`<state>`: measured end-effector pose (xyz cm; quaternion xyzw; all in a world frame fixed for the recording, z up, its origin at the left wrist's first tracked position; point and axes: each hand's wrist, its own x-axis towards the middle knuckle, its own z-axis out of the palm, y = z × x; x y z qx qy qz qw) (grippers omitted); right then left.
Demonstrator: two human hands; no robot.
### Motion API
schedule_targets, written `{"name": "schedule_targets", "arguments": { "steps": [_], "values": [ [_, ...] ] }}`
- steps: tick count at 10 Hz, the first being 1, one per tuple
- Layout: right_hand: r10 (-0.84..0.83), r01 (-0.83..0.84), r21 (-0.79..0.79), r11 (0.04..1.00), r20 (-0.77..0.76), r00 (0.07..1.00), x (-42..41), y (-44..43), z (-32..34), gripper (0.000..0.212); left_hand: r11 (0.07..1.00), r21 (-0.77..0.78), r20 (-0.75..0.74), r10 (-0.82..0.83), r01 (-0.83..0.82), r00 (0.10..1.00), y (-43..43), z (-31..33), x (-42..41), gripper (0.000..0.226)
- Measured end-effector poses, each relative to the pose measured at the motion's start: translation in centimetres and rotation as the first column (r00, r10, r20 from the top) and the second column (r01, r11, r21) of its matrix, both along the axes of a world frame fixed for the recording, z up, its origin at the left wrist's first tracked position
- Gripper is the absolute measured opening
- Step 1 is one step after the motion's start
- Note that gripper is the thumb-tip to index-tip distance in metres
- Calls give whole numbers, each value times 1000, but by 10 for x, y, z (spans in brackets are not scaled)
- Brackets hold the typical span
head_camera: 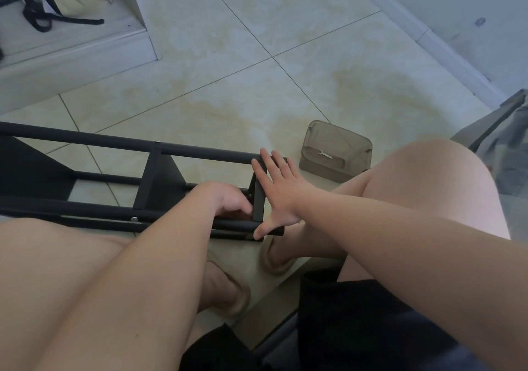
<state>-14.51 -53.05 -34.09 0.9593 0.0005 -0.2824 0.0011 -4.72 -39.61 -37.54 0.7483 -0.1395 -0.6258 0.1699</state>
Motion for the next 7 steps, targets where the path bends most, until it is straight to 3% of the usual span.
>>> {"name": "schedule_targets", "arguments": {
  "steps": [2,4,7],
  "values": [
    [3,-3,3,1000,2,1000,0,0,0,158,1000,0,-79,18,-18,997,3,2,0,18],
    [-1,1,7,1000,1,1000,0,0,0,158,999,1,-31,41,-41,999,1,0,-1,8],
    [-1,1,6,1000,1,1000,0,0,-1,158,1000,8,-41,29,-29,999,2,1,1,27]
  ]
}}
